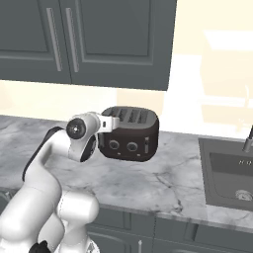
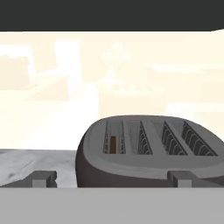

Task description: Start the toaster. Once the lever pops up, take the bread to the plate on the dining counter.

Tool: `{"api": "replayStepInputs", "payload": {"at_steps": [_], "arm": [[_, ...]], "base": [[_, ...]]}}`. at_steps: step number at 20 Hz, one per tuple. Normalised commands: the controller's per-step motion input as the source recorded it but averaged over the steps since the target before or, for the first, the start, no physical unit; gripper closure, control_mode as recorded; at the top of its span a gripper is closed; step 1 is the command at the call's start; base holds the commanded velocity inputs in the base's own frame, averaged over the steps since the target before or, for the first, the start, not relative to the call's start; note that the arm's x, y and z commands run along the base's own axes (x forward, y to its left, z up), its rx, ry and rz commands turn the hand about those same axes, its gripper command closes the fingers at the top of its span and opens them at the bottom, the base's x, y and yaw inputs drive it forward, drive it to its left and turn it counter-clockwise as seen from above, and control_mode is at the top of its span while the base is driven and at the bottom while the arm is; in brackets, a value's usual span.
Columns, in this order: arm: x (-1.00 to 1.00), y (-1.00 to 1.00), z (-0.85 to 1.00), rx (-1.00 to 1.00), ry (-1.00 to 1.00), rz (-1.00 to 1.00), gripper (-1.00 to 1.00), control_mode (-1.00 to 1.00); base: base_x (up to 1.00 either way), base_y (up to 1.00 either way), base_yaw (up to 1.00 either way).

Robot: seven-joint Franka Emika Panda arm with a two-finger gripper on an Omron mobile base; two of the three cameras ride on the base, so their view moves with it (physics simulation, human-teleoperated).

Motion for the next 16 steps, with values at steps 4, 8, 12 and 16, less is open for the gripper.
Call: {"api": "replayStepInputs", "payload": {"at_steps": [4, 8, 12, 16], "arm": [[0.06, -0.05, 0.0, 0.0, 0.0, 0.0, -1.0, -1.0], [0.06, -0.08, 0.0, 0.0, 0.0, 0.0, -1.0, -1.0], [0.1, 0.0, 0.0, 0.0, 0.0, 0.0, -1.0, -1.0], [0.23, 0.0, 0.0, 0.0, 0.0, 0.0, -1.0, -1.0]], "base": [[0.0, 0.0, 0.0], [0.0, 0.0, 0.0], [0.0, 0.0, 0.0], [0.0, 0.0, 0.0]]}}
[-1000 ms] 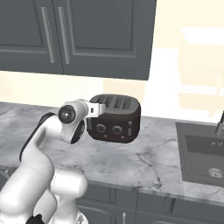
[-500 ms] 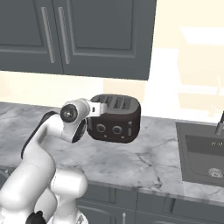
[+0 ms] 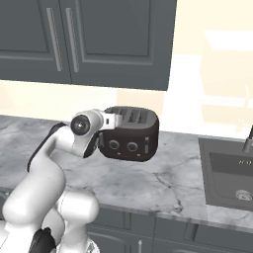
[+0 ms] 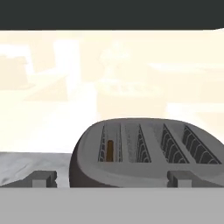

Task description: Start the toaster. Once the lever pops up, take the bread to the plate on the dining counter.

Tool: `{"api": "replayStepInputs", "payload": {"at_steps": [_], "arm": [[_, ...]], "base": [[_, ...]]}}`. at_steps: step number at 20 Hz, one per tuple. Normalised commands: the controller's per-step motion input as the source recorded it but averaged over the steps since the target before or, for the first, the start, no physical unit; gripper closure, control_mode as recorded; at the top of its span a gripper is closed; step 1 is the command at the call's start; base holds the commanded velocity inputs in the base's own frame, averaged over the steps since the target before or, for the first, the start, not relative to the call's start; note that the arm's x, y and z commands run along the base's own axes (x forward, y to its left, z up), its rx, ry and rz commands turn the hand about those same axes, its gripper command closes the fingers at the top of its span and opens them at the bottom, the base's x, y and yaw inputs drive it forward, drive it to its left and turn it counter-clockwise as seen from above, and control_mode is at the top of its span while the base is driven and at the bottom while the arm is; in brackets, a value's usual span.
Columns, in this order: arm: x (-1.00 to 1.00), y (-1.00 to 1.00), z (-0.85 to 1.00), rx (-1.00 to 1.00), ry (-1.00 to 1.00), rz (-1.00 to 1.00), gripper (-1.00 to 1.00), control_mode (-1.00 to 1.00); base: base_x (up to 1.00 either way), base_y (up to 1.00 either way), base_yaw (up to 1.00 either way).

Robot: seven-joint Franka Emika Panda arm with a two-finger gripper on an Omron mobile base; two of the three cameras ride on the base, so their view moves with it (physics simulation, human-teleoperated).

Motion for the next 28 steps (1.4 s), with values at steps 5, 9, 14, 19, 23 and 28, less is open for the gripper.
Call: {"api": "replayStepInputs", "payload": {"at_steps": [5, 9, 14, 19, 23, 28], "arm": [[0.22, 0.0, 0.0, 0.0, 0.0, 0.0, -1.0, -1.0], [0.12, 0.0, 0.0, 0.0, 0.0, 0.0, -1.0, -1.0], [0.05, 0.0, 0.0, 0.0, 0.02, 0.0, -1.0, -1.0], [0.14, 0.0, -0.04, 0.0, 0.02, 0.0, -1.0, -1.0], [0.25, 0.0, -0.05, 0.0, 0.0, 0.0, -1.0, -1.0], [0.22, 0.0, -0.13, 0.0, 0.0, 0.0, -1.0, -1.0]], "base": [[0.0, 0.0, 0.0], [0.0, 0.0, 0.0], [0.0, 0.0, 0.0], [0.0, 0.0, 0.0], [0.0, 0.0, 0.0], [0.0, 0.0, 0.0]]}}
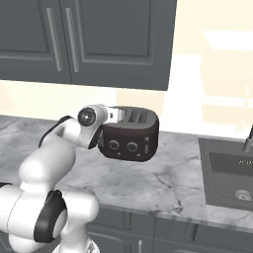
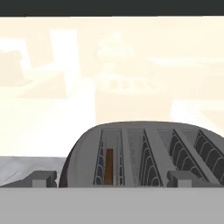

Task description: Start the toaster. Once the lever pops up, take the bread to the plate on the dining counter.

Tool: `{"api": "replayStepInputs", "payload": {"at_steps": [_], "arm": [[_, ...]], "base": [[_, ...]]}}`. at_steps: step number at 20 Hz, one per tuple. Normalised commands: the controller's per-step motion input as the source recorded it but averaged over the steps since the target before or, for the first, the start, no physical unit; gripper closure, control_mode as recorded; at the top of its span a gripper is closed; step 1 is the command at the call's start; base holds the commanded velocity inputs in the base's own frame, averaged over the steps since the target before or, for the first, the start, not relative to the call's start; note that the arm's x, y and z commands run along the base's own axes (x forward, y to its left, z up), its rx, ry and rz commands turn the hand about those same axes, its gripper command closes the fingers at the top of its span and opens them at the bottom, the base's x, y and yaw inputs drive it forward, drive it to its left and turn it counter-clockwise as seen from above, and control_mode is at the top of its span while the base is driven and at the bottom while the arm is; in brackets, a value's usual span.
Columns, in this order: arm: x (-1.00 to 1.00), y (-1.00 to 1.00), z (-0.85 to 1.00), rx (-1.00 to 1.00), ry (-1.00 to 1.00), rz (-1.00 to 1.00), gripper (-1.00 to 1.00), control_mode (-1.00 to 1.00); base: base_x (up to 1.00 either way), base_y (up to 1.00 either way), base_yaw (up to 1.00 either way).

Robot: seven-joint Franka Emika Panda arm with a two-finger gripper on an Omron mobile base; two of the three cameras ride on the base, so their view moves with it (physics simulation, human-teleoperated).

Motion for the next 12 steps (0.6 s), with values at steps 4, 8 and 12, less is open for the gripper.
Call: {"api": "replayStepInputs", "payload": {"at_steps": [4, 8, 12], "arm": [[0.13, 0.0, -0.17, 0.0, 0.0, 0.0, -1.0, -1.0], [0.09, 0.0, -0.21, 0.0, 0.0, 0.0, -1.0, -1.0], [0.04, 0.0, -0.19, 0.0, 0.0, 0.0, -1.0, -1.0]], "base": [[0.0, 0.0, 0.0], [0.0, 0.0, 0.0], [0.0, 0.0, 0.0]]}}
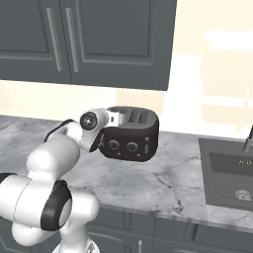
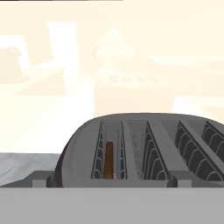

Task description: Start the toaster. Once the lever pops up, take the bread to the plate on the dining counter.

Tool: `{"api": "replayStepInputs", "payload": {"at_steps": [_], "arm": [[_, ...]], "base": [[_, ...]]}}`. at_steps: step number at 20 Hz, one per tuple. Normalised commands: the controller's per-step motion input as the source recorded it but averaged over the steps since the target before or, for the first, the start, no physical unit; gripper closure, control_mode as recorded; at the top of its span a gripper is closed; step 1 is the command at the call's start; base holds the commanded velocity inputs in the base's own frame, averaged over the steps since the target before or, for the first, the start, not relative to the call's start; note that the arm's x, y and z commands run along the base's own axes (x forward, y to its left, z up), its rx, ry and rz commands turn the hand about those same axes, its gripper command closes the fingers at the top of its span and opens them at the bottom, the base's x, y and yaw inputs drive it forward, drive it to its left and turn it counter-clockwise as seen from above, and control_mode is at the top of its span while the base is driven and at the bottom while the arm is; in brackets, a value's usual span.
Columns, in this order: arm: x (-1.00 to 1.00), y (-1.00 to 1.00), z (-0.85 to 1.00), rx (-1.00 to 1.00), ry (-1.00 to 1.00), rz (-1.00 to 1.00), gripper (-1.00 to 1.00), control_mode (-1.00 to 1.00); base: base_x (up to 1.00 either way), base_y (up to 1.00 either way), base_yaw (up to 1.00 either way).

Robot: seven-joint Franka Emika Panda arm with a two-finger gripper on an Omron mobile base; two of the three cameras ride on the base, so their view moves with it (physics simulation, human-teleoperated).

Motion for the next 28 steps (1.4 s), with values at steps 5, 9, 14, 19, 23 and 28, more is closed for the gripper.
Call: {"api": "replayStepInputs", "payload": {"at_steps": [5, 9, 14, 19, 23, 28], "arm": [[0.0, 0.0, -0.01, 0.0, 0.0, 0.0, -1.0, -1.0], [0.01, 0.0, 0.0, 0.0, 0.0, 0.0, -1.0, -1.0], [0.14, 0.0, 0.0, 0.0, 0.0, 0.0, -1.0, -1.0], [0.16, 0.0, 0.0, 0.0, 0.0, 0.0, -1.0, -1.0], [0.05, 0.0, 0.0, 0.0, 0.0, 0.0, -1.0, -1.0], [0.0, 0.0, 0.0, 0.0, 0.0, 0.0, -1.0, -1.0]], "base": [[0.0, 0.0, 0.0], [0.0, 0.0, 0.0], [0.0, 0.0, 0.0], [0.0, 0.0, 0.0], [0.0, 0.0, 0.0], [0.0, 0.0, 0.0]]}}
